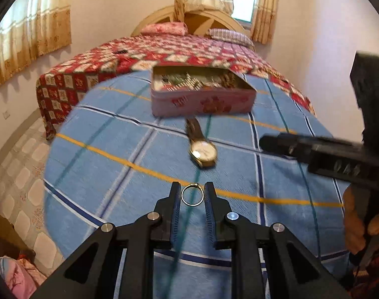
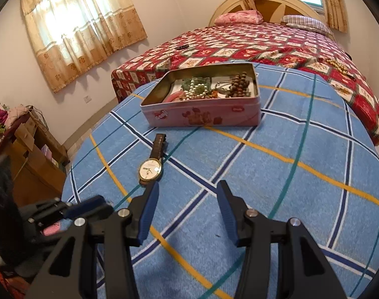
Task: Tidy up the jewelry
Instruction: 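Grasp the silver ring with the left gripper while the right gripper grasps the gold watch, then carry the silver ring and gold watch over the pink tin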
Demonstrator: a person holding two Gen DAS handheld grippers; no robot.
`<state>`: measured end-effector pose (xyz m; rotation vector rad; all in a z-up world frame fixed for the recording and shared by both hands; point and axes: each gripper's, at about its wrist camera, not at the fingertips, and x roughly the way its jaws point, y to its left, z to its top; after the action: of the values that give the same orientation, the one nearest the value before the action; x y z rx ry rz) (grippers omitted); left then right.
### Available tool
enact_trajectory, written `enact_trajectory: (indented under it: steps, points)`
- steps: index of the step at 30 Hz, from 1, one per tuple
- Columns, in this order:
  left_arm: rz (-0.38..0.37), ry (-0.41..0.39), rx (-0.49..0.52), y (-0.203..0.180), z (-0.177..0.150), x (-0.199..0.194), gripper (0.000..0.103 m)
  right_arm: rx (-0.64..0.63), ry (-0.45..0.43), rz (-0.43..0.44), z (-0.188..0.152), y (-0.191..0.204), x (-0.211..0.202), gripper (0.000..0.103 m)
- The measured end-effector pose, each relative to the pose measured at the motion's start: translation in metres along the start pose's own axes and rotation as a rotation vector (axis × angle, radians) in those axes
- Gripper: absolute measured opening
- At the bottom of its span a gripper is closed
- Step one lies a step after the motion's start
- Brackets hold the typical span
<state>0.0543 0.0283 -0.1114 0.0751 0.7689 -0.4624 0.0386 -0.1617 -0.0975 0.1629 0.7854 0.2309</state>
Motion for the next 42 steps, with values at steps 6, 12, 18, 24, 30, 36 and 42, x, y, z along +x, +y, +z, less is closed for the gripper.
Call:
enact_trajectory:
  steps: [6, 12, 18, 24, 30, 36, 42]
  points:
    - [0.038, -0.04, -0.03, 0.02, 0.012, -0.008, 0.019, -0.066, 0.045, 0.026, 0.009, 0.021, 0.027, 0.053]
    - [0.057, -0.052, -0.051, 0.032, 0.019, -0.008, 0.019, -0.132, 0.096, 0.008, 0.014, 0.042, 0.062, 0.053]
    - [0.064, -0.06, -0.066, 0.039, 0.023, -0.007, 0.019, -0.172, 0.144, -0.014, 0.014, 0.052, 0.076, 0.053]
    - [0.062, -0.065, -0.064, 0.037, 0.025, -0.006, 0.019, -0.226, 0.15, -0.077, 0.013, 0.057, 0.077, 0.039]
    - [0.058, -0.05, -0.058, 0.031, 0.026, -0.004, 0.019, -0.193, 0.138, -0.061, 0.01, 0.046, 0.068, 0.038]
    - [0.047, -0.038, -0.04, 0.022, 0.03, 0.002, 0.019, -0.093, 0.074, -0.034, 0.011, 0.021, 0.038, 0.038]
    - [0.035, -0.035, -0.033, 0.014, 0.035, 0.005, 0.019, -0.002, 0.027, -0.023, 0.02, 0.001, 0.011, 0.038]
